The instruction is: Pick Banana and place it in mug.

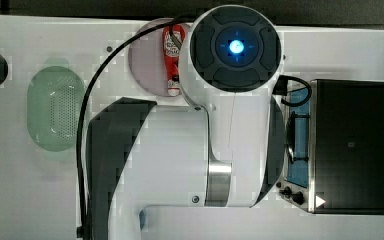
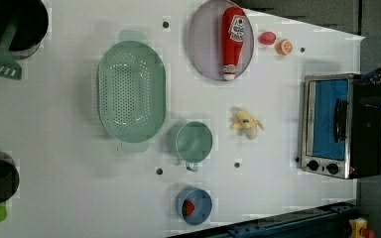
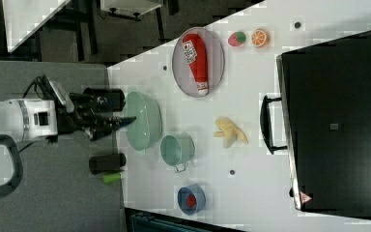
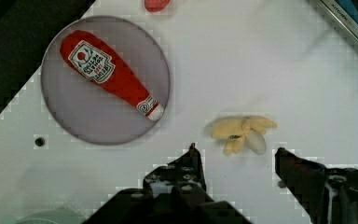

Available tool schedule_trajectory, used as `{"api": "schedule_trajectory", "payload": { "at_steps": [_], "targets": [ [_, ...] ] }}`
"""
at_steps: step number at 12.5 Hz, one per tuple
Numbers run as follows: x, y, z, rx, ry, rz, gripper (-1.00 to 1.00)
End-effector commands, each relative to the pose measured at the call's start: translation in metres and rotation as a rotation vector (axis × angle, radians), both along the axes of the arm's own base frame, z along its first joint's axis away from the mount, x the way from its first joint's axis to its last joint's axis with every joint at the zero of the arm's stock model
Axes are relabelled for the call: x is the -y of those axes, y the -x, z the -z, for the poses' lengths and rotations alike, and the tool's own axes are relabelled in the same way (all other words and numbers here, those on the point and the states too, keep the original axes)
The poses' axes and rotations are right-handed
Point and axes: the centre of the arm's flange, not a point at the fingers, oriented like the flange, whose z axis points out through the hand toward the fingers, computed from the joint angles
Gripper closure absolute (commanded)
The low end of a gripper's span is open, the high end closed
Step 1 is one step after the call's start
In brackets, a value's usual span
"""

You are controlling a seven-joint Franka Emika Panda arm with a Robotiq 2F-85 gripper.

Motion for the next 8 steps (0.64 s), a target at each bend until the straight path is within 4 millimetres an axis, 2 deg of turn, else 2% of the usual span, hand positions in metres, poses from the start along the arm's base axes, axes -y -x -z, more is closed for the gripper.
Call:
{"api": "schedule_trajectory", "payload": {
  "at_steps": [1, 3, 5, 8],
  "targets": [
    [0.029, 0.087, -0.068, 0.008, 0.000, 0.007, -0.60],
    [0.029, 0.087, -0.046, -0.038, -0.003, 0.004, -0.99],
    [0.027, 0.083, -0.003, -0.107, -0.007, -0.019, -1.00],
    [0.025, 0.071, 0.079, -0.160, -0.010, -0.052, -1.00]
  ]
}}
